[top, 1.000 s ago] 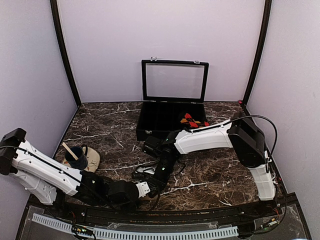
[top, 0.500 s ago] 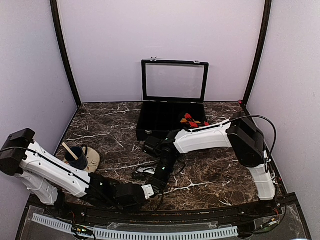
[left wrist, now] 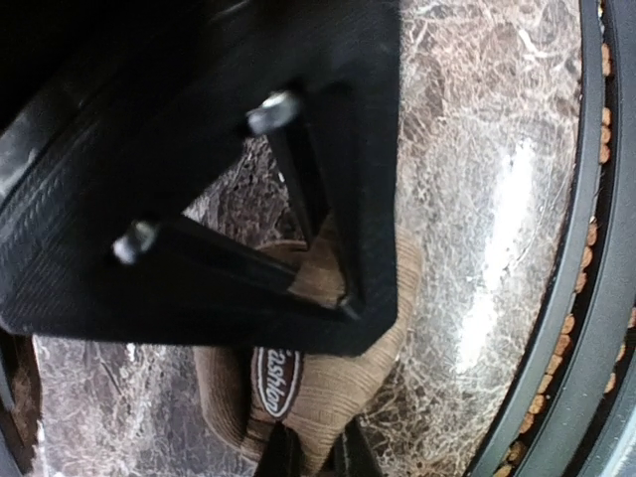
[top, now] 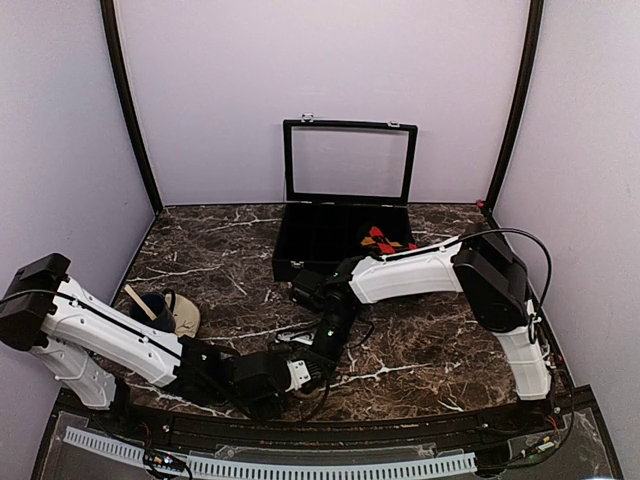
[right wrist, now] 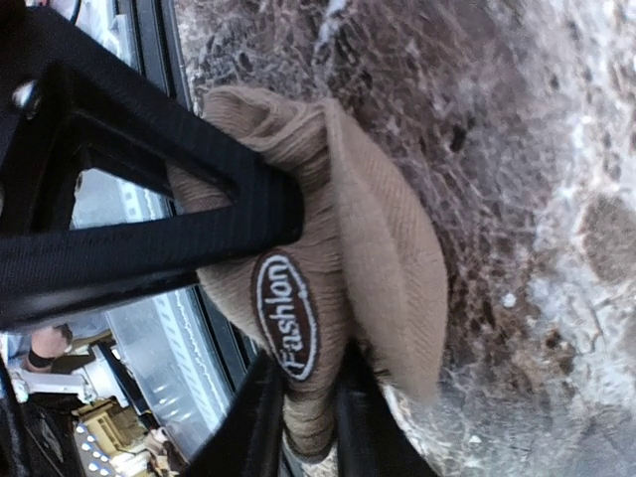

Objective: Roll the socks
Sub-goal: Roll the sock at the center of the board.

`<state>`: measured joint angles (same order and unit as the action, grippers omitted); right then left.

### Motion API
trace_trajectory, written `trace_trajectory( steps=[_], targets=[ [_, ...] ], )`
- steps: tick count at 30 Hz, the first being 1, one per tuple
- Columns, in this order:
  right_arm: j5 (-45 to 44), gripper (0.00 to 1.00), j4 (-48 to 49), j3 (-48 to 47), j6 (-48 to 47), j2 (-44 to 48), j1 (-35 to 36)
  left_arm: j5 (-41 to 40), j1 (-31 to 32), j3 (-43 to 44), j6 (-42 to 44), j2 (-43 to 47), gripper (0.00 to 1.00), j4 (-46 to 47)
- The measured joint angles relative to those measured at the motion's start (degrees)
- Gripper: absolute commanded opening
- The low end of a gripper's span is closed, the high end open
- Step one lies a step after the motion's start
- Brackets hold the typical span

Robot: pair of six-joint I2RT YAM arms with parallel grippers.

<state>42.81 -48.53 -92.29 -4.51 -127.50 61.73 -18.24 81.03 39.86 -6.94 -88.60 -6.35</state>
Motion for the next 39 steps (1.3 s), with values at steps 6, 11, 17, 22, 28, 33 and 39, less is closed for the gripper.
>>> trace_trajectory(
  steps=[6, 11, 17, 22, 28, 33, 39],
  targets=[
    [0.6, 0.31, 1.2, 1.1, 0.5, 0.1, -1.8, 7.2, -3.8, -1.1, -1.9, 1.5, 0.00, 1.6],
    [2.7, 0.38, 4.2, 5.1, 1.8, 1.7, -4.0, 12.7, -5.8, -0.9, -3.6, 1.3, 0.00, 2.6],
    [2.9, 0.40, 10.0, 11.5, 5.4, 6.6, -7.7, 19.7, -9.1, -0.4, -6.3, 0.5, 0.00, 4.0],
    [3.3, 0.40, 16.7, 16.5, 9.2, 11.2, -9.9, 24.9, -11.3, -0.4, -8.5, 0.1, 0.00, 4.5],
    [0.5, 0.39, 24.4, 22.2, 12.2, 16.0, -10.4, 31.6, -14.7, -0.4, -11.6, -0.4, 0.00, 5.0],
    [-4.4, 0.39, 29.6, 27.8, 12.6, 21.0, -10.4, 37.7, -18.0, -0.4, -14.0, -1.2, 0.00, 5.3],
    [-16.5, 0.39, 35.4, 37.9, 10.6, 30.6, -7.4, 47.0, -21.1, -0.1, -16.1, -3.8, 0.00, 6.1]
  ],
)
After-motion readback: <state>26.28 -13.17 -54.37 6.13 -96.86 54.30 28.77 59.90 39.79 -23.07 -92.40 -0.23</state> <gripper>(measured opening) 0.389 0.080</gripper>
